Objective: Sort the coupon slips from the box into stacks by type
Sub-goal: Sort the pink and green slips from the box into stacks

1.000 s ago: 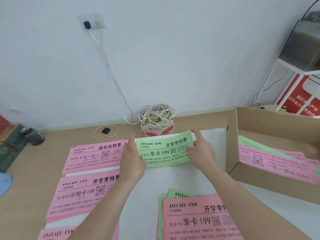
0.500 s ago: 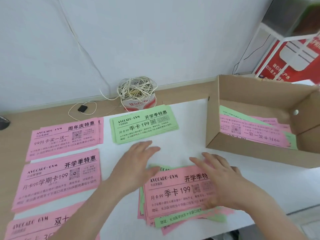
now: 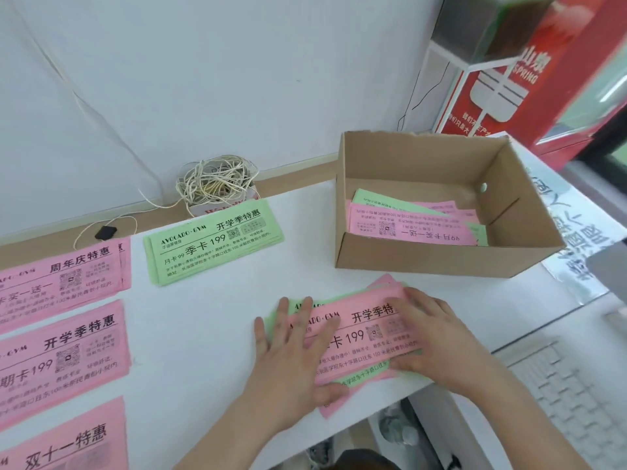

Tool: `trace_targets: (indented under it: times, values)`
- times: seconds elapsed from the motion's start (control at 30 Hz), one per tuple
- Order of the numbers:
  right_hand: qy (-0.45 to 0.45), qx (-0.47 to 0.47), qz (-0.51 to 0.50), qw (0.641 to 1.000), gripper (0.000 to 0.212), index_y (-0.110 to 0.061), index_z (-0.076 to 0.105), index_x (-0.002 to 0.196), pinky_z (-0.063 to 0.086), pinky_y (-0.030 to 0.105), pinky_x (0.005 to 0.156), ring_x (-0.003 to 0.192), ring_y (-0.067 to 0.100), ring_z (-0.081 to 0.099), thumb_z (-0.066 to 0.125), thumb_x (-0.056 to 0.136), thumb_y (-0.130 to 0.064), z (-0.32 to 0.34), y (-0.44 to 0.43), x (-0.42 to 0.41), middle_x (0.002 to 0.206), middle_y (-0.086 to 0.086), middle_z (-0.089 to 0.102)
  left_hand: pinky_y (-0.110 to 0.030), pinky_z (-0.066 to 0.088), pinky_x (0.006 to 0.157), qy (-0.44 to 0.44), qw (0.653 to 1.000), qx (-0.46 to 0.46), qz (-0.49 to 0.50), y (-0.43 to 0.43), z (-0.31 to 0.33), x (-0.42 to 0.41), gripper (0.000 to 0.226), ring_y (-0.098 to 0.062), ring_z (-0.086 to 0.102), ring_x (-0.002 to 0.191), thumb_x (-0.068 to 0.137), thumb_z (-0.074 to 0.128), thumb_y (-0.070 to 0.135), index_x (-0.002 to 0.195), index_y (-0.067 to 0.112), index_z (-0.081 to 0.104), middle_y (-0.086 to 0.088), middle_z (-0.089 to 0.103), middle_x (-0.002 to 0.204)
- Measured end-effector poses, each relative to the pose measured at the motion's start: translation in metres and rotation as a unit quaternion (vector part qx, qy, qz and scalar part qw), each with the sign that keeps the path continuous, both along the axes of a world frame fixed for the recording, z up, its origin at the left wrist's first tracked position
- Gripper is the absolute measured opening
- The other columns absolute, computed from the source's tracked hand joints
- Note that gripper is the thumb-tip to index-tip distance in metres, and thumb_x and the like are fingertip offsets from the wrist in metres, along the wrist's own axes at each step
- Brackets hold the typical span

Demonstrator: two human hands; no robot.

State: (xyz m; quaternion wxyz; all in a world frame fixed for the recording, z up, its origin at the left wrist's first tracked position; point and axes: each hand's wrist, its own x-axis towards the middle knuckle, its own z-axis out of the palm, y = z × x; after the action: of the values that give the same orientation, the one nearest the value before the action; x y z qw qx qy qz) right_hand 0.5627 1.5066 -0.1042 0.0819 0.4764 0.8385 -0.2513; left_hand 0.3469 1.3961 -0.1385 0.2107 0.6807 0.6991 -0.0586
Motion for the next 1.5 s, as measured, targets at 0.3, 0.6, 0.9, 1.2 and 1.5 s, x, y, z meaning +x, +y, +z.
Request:
trace_targets:
  times: [0.3,0.6,0.9,1.2,1.5]
  values:
    - [0.067,0.058,-0.098,0.991,0.068,-0.030,0.043,0.140,0.038,0.034,0.103,0.123,0.015,0.042,0.074,0.079,-0.031,-0.009,0.011,0.036,0.140,-0.013,0.046,-0.049,-0.009,0.116,0.010,0.999,0.039,0.003,0.024,0.015,0.033,0.080,-0.020,-0.012,0.145,0.085,0.041,0.064,0.149,0.035,0.003,-0.001,-0.009,0.159]
    - [0.185,0.004,-0.177,0.967,0.049,-0.027,0.055,0.131,0.044,0.029,0.095,0.110,0.010,0.053,0.069,0.085,-0.036,-0.008,0.010,0.041,0.120,-0.013,0.060,-0.033,0.046,0.076,-0.035,0.996,0.060,-0.048,0.042,0.042,0.018,0.026,-0.020,0.057,0.091,0.096,0.041,0.039,0.111,0.022,0.054,0.001,0.059,0.101]
    - [0.340,-0.102,-0.358,0.864,0.039,-0.028,0.061,0.118,0.057,0.039,0.078,0.080,0.014,0.069,0.070,0.085,-0.009,-0.003,0.010,0.036,0.088,-0.004,0.074,-0.031,0.053,0.065,-0.162,0.969,0.183,-0.042,0.029,0.019,-0.002,0.073,-0.019,0.061,0.081,0.090,0.040,0.009,0.138,0.059,0.018,0.019,0.049,0.128]
    - [0.527,-0.323,-0.457,0.639,0.020,-0.005,0.063,0.102,0.053,0.017,0.049,0.052,0.015,0.061,0.055,0.090,0.008,0.011,0.016,0.026,0.072,0.018,0.070,-0.018,0.039,0.086,-0.106,0.984,0.125,-0.068,0.020,0.023,0.005,0.084,-0.005,0.055,0.104,0.070,0.031,0.083,0.138,0.036,0.040,0.019,0.052,0.128]
    - [0.196,-0.042,-0.280,0.939,0.044,-0.029,0.054,0.124,0.049,0.030,0.084,0.102,0.016,0.058,0.066,0.085,-0.014,0.000,0.007,0.034,0.108,-0.004,0.059,-0.032,0.053,0.072,-0.217,0.959,0.180,0.020,0.022,0.026,-0.002,0.070,-0.018,0.062,0.085,0.097,0.028,0.019,0.127,0.073,-0.004,0.021,0.049,0.121]
